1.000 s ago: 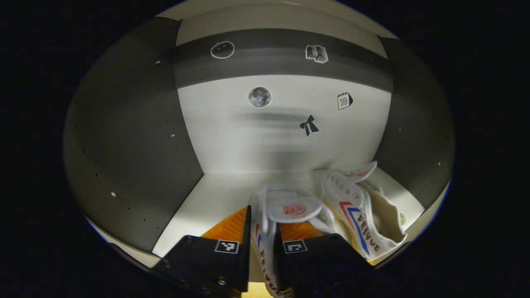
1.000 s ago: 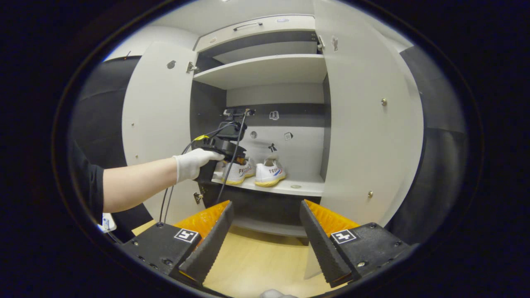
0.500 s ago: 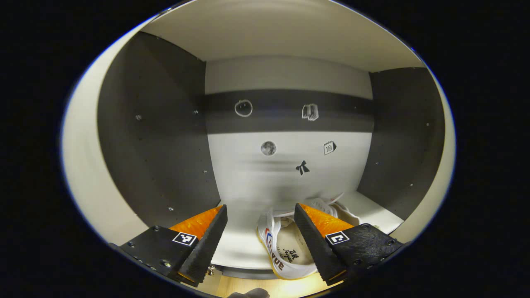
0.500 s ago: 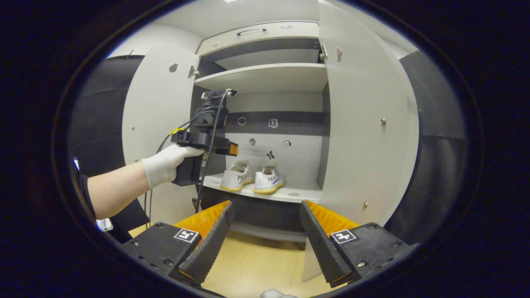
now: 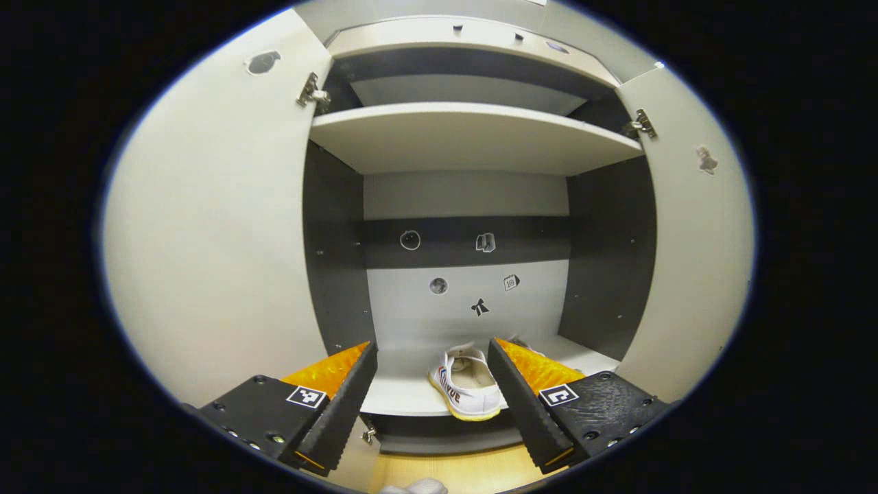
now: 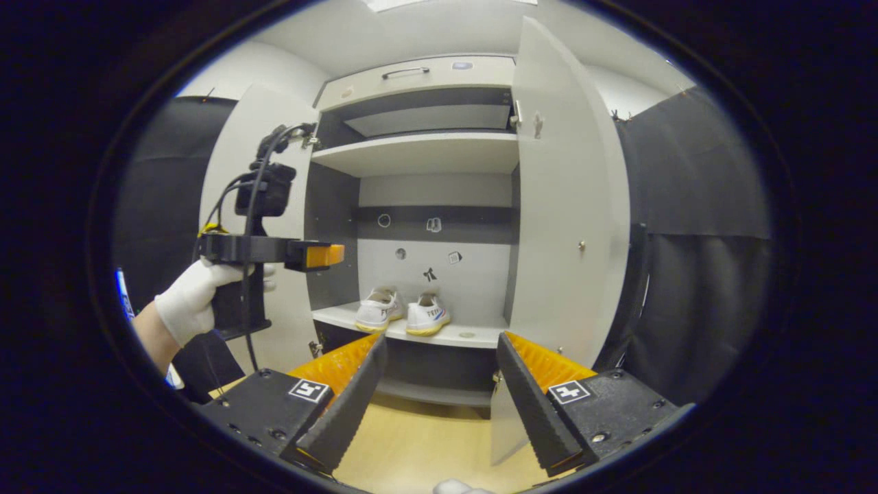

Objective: Grab one shoe with the right hand and put it into the shoe cabinet, grab the other shoe with the left hand and put it into the shoe cabinet; then close the right door with the right hand and the left door with the left hand.

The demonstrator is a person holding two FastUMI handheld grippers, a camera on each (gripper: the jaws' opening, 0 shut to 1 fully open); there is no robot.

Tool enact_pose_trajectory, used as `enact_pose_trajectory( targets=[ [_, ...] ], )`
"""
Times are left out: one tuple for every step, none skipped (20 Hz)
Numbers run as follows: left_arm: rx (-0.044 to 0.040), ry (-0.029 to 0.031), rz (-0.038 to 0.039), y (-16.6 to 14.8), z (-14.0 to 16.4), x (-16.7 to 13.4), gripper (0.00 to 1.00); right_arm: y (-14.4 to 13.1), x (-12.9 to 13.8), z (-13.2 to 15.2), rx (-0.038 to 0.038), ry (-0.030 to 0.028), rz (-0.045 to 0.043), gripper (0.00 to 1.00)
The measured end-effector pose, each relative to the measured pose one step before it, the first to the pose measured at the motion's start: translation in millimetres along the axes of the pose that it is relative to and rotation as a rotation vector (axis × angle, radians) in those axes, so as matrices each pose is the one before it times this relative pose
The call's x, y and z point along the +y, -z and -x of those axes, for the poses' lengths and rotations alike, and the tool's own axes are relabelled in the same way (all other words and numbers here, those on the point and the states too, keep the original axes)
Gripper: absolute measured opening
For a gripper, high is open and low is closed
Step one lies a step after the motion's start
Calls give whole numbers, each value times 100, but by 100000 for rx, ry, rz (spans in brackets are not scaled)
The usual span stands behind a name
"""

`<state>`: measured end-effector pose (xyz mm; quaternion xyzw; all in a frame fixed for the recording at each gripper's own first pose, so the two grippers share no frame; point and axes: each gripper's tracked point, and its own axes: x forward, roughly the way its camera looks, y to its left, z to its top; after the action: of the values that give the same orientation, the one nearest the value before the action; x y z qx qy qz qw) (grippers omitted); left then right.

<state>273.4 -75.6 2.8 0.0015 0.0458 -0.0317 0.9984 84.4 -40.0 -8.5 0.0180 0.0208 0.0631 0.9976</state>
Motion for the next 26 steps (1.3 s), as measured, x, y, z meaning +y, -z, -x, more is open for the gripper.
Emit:
enact_pose_trajectory(
  targets=[
    [-1424,78,-539,240,1168,-290,97,-102,-291,350,-553,1477,-557,100],
    [-542,-118,-131,443,1384,-65,97,12,-247,308,94,1488,-564,100],
    [-294,305,-261,301,1378,-41,100,-17,-7,344,-32,658,-719,100],
    [-1581,553,-111,-42,1731,82,96,-96,-125,346,-350,955,-331,100],
    [-1054,930,-991,219,1282,26,97,-67,-150,384,-534,755,-153,100],
    [3,-1743,-1376,330,1618,560,96,-119,-164,342,-233,1256,52,100],
    [1167,-429,-850,758,1334,268,96,33,-218,336,25,943,503,100],
    [1283,588,899,896,1218,55,96,-71,-77,409,-258,688,306,100],
    [1051,500,2121,930,1347,9,100,-108,-31,510,-388,641,84,100],
    [1443,-69,1830,961,1416,171,96,-55,-31,402,-551,356,-44,100],
    [107,-500,1794,656,1307,312,96,96,57,380,-138,267,107,100],
    [570,-985,1219,821,1103,489,97,25,68,362,-230,192,180,100],
    [508,-965,115,637,917,489,97,236,-42,64,527,196,374,100],
    [572,-855,-494,513,739,305,97,323,6,232,573,186,300,100],
    [76,-1057,-1174,221,558,348,97,241,110,382,441,-351,176,100],
    [253,-665,-343,229,356,251,97,116,-78,229,568,28,-52,100],
    [-370,204,-59,-62,244,-37,97,-33,-291,108,117,54,-71,100],
    [-1033,-342,99,-230,208,-33,97,-184,-478,105,-231,518,182,100],
    [-515,-469,-360,-180,190,-38,97,-306,-860,139,-537,1471,200,100],
    [-2014,-1128,-1367,-355,306,-6,97,-366,-1017,130,-799,1396,-61,100],
    [-757,131,-844,-375,72,-245,97,-420,-1269,60,-754,1986,-269,100],
    [-368,839,661,-52,52,-588,96,-477,-1756,-37,-628,2860,130,100],
    [-157,1382,680,-41,34,-624,97,-160,-1761,-106,-351,2884,64,100],
    [817,-1,693,195,139,-309,96,-386,-1819,-260,-556,3240,-132,100],
    [-447,422,359,-95,-105,-385,97,-421,-1795,-403,-1538,3030,-142,100],
    [726,-14,267,46,50,-433,96,-98,-1776,-691,230,3764,42,100]
  ],
)
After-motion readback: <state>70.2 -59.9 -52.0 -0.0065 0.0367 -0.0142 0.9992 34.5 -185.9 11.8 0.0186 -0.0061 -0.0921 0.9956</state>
